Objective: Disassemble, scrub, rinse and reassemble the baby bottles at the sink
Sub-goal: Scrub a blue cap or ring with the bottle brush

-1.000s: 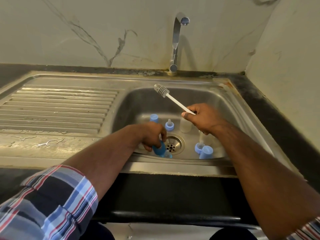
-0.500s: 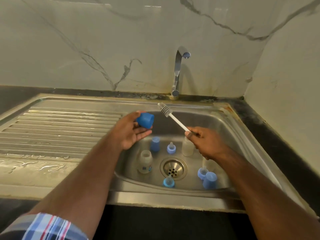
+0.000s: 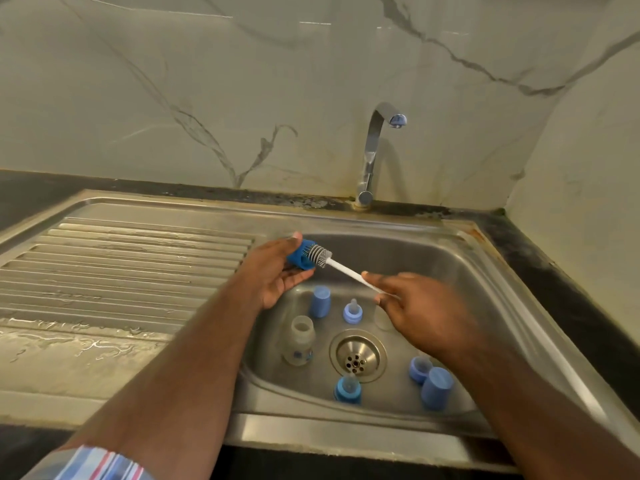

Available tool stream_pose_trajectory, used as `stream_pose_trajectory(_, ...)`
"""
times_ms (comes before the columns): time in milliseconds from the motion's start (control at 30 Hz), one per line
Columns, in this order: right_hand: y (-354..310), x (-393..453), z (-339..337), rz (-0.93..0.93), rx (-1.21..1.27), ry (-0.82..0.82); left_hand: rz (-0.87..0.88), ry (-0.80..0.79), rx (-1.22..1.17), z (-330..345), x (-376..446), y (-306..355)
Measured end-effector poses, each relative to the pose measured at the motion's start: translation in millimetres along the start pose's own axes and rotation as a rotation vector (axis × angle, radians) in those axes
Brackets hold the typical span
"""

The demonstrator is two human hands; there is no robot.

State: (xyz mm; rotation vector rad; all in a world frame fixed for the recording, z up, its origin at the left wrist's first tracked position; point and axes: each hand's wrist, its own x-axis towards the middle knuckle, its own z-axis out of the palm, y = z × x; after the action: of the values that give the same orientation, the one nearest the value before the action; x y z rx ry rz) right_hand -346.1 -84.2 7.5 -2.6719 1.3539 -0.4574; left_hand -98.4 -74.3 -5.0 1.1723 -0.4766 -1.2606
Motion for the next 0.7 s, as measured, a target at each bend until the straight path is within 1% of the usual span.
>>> stream_pose_trajectory(100, -9.7, -1.7, 4.6, 0.033, -0.226, -0.001, 0.009, -0.034, 0.011, 4.5, -2.5, -1.5)
stream_pose_trajectory(200, -18.5, -5.7, 5.4, 0.059, -0.299, -0.028, 0.031, -0.048, 0.027, 7.8, -2.7, 0.1)
stream_pose_trajectory(267, -21.4, -3.6, 4.6, 0.041, -0.235, -0.057, 0.044, -0.058, 0.042, 9.1, -4.0, 1.7)
stream_pose_trajectory(300, -21.4, -2.0, 4.4, 0.029, -0.162, -0.074, 0.053, -0.06, 0.046, 9.4, -4.4, 2.4)
stream_pose_trajectory(400, -20.4, -3.4, 1.3, 0.073, 0.159, -0.118, 0.091, -0.05, 0.04, 8.5, -5.9, 4.8)
stream_pose_trajectory(433, -19.0, -4.8, -0.2, 0.091, 0.241, -0.117, 0.103, -0.044, 0.032, 8.0, -5.6, 5.3)
stream_pose_trajectory(500, -17.7, -7.5, -2.7, 0.099, 0.311, -0.062, 0.109, -0.044, -0.001, 6.9, -4.4, 5.1)
stream_pose_trajectory(567, -17.9, -8.3, -3.1, 0.078, 0.219, 0.015, 0.109, -0.069, -0.017, 8.3, -3.6, 3.6)
stream_pose_trajectory(633, -20.6, -7.5, -1.6, 0.061, 0.044, 0.034, 0.108, -0.088, -0.012, 9.7, -3.7, 2.3)
stream_pose_trajectory(700, -24.7, -7.0, -0.1, 0.06, -0.04, 0.02, 0.117, -0.095, -0.011, 9.3, -4.1, 2.5)
